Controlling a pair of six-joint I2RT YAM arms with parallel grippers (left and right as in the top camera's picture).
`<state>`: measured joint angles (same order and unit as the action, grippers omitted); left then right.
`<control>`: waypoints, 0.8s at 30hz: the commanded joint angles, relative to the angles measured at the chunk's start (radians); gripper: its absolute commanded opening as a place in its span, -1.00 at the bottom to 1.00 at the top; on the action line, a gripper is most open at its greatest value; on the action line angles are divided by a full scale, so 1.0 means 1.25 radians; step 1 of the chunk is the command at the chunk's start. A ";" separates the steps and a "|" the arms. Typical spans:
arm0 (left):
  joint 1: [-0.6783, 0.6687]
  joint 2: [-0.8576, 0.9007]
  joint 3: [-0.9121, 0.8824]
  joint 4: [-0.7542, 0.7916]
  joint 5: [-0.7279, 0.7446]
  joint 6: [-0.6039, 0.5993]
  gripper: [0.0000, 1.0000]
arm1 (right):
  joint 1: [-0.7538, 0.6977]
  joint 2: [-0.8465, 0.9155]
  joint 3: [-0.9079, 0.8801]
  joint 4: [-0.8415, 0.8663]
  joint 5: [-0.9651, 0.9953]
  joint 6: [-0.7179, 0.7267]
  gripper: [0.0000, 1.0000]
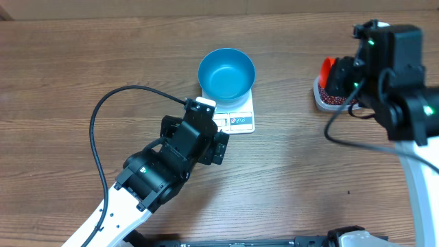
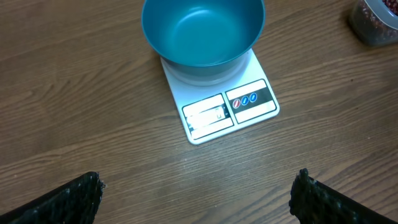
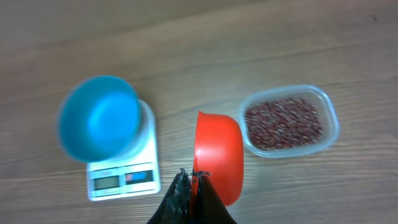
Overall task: Scoop item into bowl and weigh 150g on scale
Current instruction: 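Raise the red cup with the right gripper over the bean tub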
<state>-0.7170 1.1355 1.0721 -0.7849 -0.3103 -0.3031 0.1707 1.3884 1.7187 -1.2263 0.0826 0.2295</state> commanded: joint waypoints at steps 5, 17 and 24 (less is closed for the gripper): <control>0.009 0.007 -0.004 0.003 -0.003 0.006 0.99 | -0.002 0.098 0.020 0.010 0.194 -0.017 -0.93; 0.009 0.007 -0.004 0.003 -0.003 0.006 0.99 | -0.002 0.195 0.017 0.023 0.362 -0.017 -0.93; 0.009 0.007 -0.004 0.003 -0.003 0.006 0.99 | -0.008 0.258 0.012 0.049 0.383 -0.014 -0.93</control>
<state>-0.7170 1.1355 1.0718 -0.7849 -0.3103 -0.3031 0.1707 1.6768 1.7187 -1.1790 0.5117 0.2085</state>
